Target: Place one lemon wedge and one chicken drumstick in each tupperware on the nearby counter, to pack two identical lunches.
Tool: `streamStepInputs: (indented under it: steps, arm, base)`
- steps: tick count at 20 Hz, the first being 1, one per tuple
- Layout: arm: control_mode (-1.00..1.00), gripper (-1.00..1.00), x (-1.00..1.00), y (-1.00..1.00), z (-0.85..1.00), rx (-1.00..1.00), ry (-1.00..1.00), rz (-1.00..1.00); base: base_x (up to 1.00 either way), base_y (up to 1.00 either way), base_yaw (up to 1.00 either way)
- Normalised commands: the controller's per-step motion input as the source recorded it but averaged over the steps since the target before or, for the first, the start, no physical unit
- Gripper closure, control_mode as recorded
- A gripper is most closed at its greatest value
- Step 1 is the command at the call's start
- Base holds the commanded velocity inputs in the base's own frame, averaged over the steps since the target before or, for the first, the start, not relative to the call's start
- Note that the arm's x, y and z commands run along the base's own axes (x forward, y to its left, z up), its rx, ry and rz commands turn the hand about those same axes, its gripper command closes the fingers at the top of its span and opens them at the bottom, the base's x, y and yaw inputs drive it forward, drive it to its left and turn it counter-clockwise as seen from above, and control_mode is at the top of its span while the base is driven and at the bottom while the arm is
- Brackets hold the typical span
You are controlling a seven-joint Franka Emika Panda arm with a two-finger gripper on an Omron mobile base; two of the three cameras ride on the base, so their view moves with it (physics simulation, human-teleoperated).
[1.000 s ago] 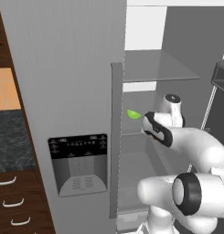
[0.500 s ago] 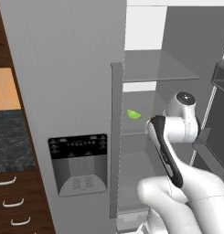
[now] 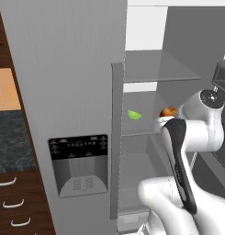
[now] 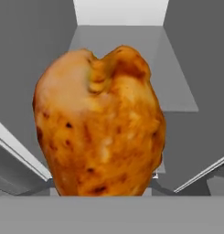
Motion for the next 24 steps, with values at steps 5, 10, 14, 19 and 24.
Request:
streamStepInputs:
  steps: [5, 10, 14, 19, 24]
  arm:
    - [-1.0, 1.0, -0.93, 0.06, 0.43, 0.0, -0.06, 0.0]
    - [1.0, 1.0, 0.0, 0.0, 0.0, 0.0, 0.0, 0.0]
    - [1.0, 1.0, 0.0, 0.0, 0.0, 0.0, 0.0, 0.0]
    - [1.0, 1.0, 0.0, 0.0, 0.0, 0.0, 0.0, 0.0]
    - [1.0, 1.0, 0.0, 0.0, 0.0, 0.0, 0.0, 0.0]
  base:
    - [0.0, 0.0, 0.0]
    - [-0.81, 0.71, 0.0]
    - [-0.68, 1.0, 0.0]
    - [-0.19, 1.0, 0.0]
    - [0.06, 1.0, 0.0]
